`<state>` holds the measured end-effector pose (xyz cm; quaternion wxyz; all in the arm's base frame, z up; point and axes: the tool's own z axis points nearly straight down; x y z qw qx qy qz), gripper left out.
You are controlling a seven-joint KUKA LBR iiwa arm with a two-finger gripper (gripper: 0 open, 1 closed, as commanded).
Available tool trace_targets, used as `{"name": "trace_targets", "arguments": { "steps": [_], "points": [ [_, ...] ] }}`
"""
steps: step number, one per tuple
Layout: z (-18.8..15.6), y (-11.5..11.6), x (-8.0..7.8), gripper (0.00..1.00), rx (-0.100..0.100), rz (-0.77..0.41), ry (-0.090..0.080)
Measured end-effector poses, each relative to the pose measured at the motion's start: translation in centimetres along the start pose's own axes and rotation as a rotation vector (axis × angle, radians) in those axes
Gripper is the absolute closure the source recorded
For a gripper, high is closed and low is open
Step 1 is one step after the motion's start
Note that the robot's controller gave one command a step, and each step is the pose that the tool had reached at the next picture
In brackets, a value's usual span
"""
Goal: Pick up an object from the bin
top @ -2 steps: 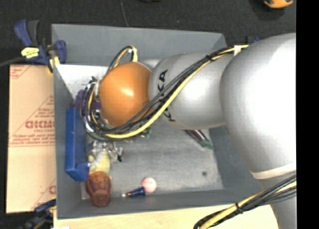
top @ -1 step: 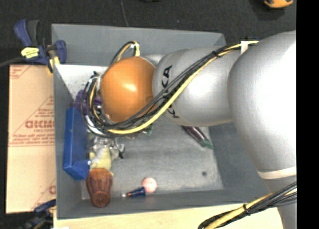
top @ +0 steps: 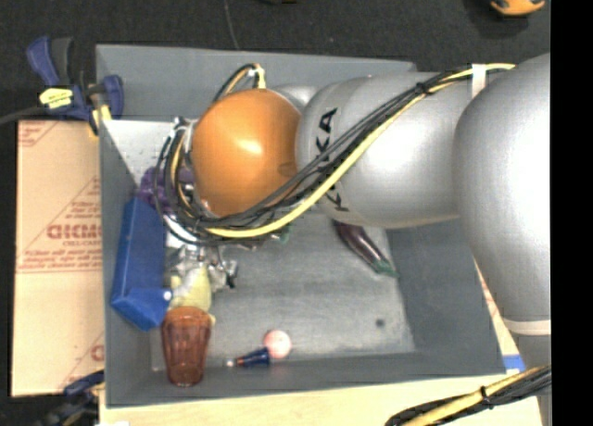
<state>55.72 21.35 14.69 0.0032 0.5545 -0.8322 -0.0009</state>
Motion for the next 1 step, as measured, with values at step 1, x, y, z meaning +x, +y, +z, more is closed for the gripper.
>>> {"name": "trace_targets", "arguments": {
  "steps": [1],
  "points": [
    [-4.98,-0.14,-0.14,1.0,0.006,0.0,-0.006]
  ]
}}
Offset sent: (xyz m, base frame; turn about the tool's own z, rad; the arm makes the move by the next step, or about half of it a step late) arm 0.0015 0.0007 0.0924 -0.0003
